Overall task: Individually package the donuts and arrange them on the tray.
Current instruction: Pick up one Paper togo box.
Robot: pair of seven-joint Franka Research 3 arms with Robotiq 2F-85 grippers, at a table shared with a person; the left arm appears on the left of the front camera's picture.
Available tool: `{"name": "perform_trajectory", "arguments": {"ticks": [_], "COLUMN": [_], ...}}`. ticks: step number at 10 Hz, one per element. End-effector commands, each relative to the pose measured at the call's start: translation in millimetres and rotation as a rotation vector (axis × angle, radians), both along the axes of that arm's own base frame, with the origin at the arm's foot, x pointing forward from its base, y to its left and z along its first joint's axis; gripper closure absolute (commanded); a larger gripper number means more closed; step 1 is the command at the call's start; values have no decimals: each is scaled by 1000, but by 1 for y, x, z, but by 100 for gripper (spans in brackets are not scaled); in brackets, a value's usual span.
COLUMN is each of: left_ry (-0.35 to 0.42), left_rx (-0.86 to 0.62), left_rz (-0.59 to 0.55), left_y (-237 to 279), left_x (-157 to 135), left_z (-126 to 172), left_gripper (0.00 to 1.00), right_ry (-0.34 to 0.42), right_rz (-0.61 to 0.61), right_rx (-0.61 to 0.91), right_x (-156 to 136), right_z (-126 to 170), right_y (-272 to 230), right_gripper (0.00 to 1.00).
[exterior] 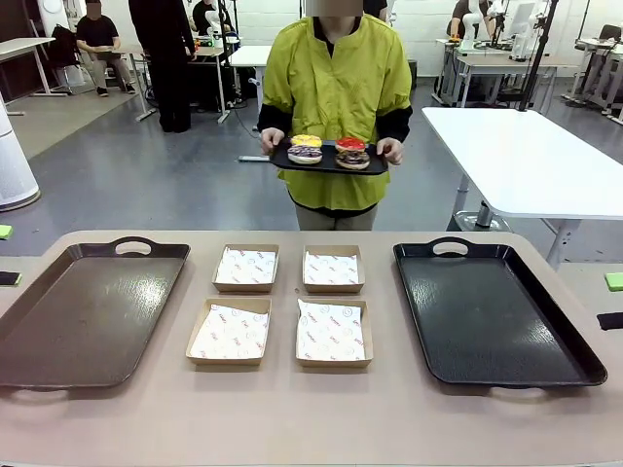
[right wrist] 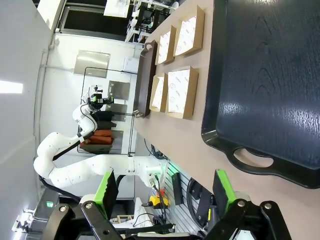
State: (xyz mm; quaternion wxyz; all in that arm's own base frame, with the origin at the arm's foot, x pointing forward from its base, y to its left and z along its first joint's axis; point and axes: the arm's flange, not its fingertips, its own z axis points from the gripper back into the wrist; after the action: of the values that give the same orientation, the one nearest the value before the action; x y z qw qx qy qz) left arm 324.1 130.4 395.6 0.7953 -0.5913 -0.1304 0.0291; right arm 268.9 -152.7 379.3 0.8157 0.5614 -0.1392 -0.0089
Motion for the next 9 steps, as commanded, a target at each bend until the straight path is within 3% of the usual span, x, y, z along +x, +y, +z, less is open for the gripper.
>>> {"name": "perform_trajectory", "arguments": {"ticks": [1, 9], "left_ry": [-9, -9], "left_rx": [-15, -15], "left_rz": [5, 5], "left_y": [-1, -1], "left_x": [1, 1], "left_z": [1, 1], "left_gripper": [0, 0], "right_ry": [-23, -23], "right_rz": [-1, -1], "right_rx": [14, 14], "right_x": [1, 1], "right_z": [1, 1], "right_y": [-1, -1], "right_gripper": [0, 0]}}
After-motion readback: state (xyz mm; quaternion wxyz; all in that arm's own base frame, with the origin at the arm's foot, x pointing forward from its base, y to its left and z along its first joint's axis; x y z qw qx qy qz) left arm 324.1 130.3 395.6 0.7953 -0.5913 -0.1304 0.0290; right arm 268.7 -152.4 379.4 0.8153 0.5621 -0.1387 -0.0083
